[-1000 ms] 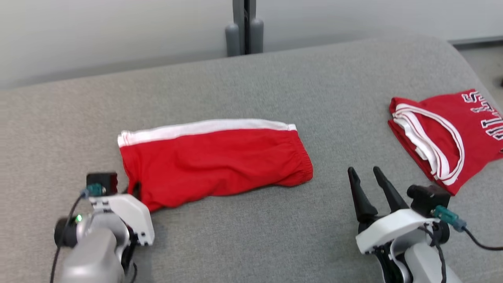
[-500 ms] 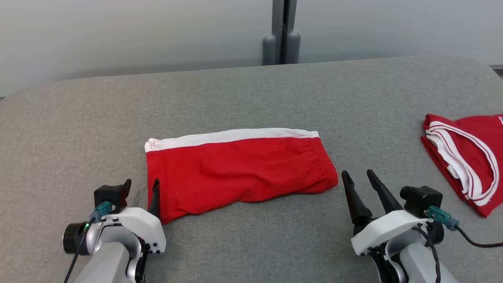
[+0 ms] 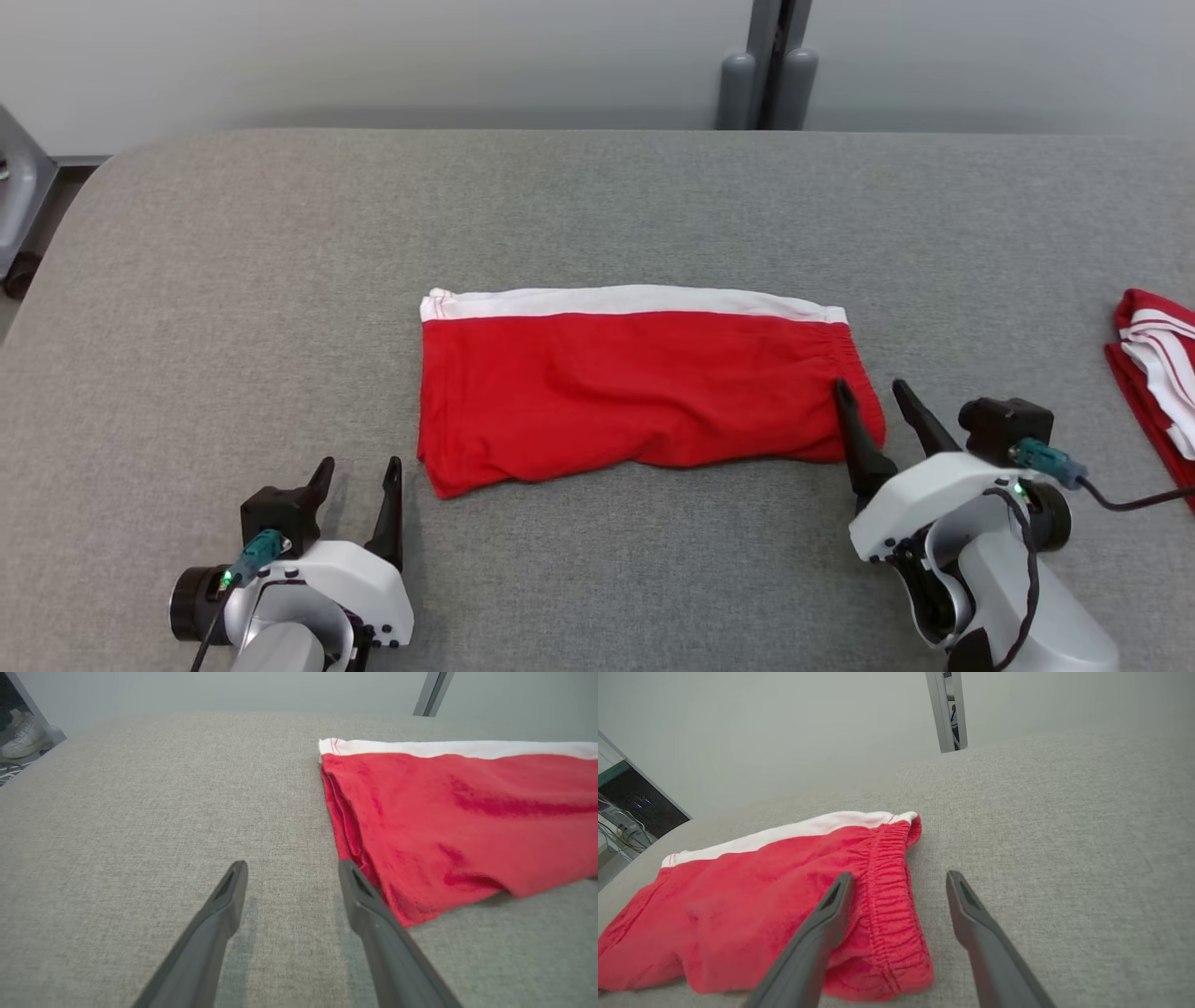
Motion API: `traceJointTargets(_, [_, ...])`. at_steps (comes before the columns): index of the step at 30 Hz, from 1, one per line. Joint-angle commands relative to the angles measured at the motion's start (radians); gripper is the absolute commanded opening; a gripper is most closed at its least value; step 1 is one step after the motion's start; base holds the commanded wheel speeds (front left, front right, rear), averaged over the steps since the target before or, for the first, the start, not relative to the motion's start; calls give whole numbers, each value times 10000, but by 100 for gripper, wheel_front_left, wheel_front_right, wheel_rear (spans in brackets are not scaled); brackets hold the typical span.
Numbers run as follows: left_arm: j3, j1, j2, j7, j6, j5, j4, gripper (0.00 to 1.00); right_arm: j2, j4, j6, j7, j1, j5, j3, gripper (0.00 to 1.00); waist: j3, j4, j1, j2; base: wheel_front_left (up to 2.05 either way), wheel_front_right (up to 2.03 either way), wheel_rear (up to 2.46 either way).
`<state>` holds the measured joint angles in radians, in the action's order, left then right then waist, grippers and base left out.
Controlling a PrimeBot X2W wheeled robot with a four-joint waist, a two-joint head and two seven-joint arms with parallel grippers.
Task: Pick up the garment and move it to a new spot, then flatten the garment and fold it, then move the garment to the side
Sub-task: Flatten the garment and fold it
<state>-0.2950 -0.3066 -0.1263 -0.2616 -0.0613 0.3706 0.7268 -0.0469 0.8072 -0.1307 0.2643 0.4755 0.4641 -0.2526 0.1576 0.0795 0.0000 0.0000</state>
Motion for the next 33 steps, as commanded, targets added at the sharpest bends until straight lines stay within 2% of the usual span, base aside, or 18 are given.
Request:
traceJointTargets(1, [138, 145, 5, -41, 77, -129, 47, 100, -76, 409, 0, -3, 59, -255, 13, 100, 41, 103, 0, 0, 0, 0, 0])
traceJointTargets(7, [464, 148, 74, -40, 249, -322, 146, 100, -78, 1263, 0, -4, -83, -573, -273, 100, 89, 144, 0, 0, 0, 0, 0])
traceJointTargets(12, [725, 75, 139, -42, 353, -564, 191, 100, -49, 1747, 0, -42, -202, -31, -920, 100, 170, 165, 0, 0, 0, 0, 0])
traceJointTargets(13, [763, 51, 167, -42, 364, -602, 189, 100, -38, 1763, 0, -44, -174, 64, -992, 52, 186, 166, 0, 0, 0, 0, 0])
traceJointTargets(14, [804, 23, 188, -42, 392, -649, 180, 100, -35, 1747, 0, -46, -138, 163, -1015, 46, 199, 168, 0, 0, 0, 0, 0])
traceJointTargets(16, [867, -25, 237, -42, 411, -759, 159, 100, -43, 1603, 2, -43, -102, 405, -958, 0, 214, 176, 0, 0, 0, 0, 0])
traceJointTargets(20, [988, -31, 294, -42, 492, -932, 128, 100, -101, 1289, 3, -15, 26, 608, -541, 0, 206, 160, 0, 0, 0, 0, 0])
traceJointTargets(29, [1369, 477, 475, -41, 589, -1191, -236, 100, -124, 541, 2, -4, -338, 154, 740, 0, -235, -105, 0, 0, 0, 0, 0])
traceJointTargets(33, [1433, 647, 581, -41, 643, -1262, -370, 100, -129, 143, 2, -3, -423, -2, 751, 0, -428, -171, 0, 0, 0, 0, 0])
